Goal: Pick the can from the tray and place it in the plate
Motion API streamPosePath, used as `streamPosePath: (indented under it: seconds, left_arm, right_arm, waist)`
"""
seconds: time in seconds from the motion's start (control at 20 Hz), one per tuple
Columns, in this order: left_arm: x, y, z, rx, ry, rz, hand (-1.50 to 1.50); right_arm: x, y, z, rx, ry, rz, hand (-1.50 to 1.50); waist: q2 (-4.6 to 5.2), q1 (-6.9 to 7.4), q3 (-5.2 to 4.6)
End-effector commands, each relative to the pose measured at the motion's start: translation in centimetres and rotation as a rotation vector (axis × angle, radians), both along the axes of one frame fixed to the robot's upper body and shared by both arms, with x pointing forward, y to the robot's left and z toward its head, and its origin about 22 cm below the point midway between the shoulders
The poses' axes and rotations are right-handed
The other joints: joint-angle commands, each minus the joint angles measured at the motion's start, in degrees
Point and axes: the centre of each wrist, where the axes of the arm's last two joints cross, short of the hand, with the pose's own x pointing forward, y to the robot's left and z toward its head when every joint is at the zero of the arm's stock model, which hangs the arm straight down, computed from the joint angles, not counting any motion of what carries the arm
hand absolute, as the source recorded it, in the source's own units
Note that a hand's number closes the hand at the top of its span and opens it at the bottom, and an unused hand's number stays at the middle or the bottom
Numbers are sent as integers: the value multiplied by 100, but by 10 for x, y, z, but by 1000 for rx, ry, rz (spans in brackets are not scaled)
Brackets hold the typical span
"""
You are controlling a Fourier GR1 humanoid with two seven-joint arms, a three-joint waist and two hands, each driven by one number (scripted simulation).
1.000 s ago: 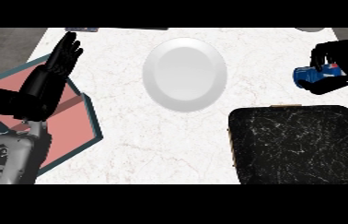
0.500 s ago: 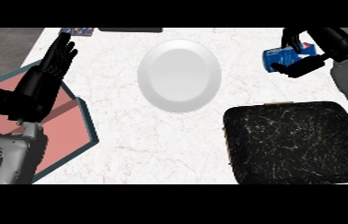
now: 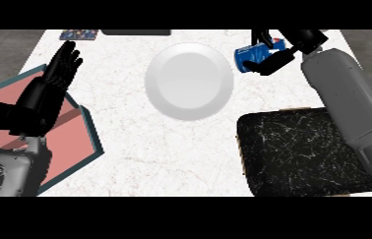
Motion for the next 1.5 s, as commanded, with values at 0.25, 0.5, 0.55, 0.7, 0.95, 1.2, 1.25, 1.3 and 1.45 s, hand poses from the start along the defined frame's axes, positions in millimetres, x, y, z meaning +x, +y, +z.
streamPosePath:
  seconds: [0.25,0.5,0.55,0.7,0.95,1.2,1.25,1.3,1.45]
  left_arm:
    - [17,8,6,-3,1,-20,0]
    - [4,-16,-5,-2,-26,-28,0]
    - [5,-3,6,6,-5,-31,0]
    - [5,-2,5,2,-25,-16,0]
    - [11,-13,21,0,-37,-49,0]
    - [16,-21,10,-9,-27,-78,0]
    - [15,-23,9,6,-26,-101,0]
    - [18,-11,22,-7,-36,-91,0]
    - [22,-39,14,1,-42,-88,0]
  right_arm:
    - [14,94,-5,7,111,27,150]
    - [6,127,-39,-56,87,-9,150]
    - [4,140,-43,-90,90,-9,150]
    - [0,152,-60,-107,87,-31,150]
    - [-5,158,-81,-114,157,-65,150]
    - [-4,158,-80,-81,252,-100,-150]
    - [-4,158,-81,-54,277,-84,-150]
    - [-6,154,-87,-23,272,-65,-150]
    - [-7,152,-89,103,275,-35,-150]
  waist:
    - [49,73,0]
    - [47,84,0]
    - [64,149,1]
    - [66,152,1]
    - [127,296,3]
    - [142,435,0]
    - [161,508,1]
    - [174,517,3]
    - [198,522,8]
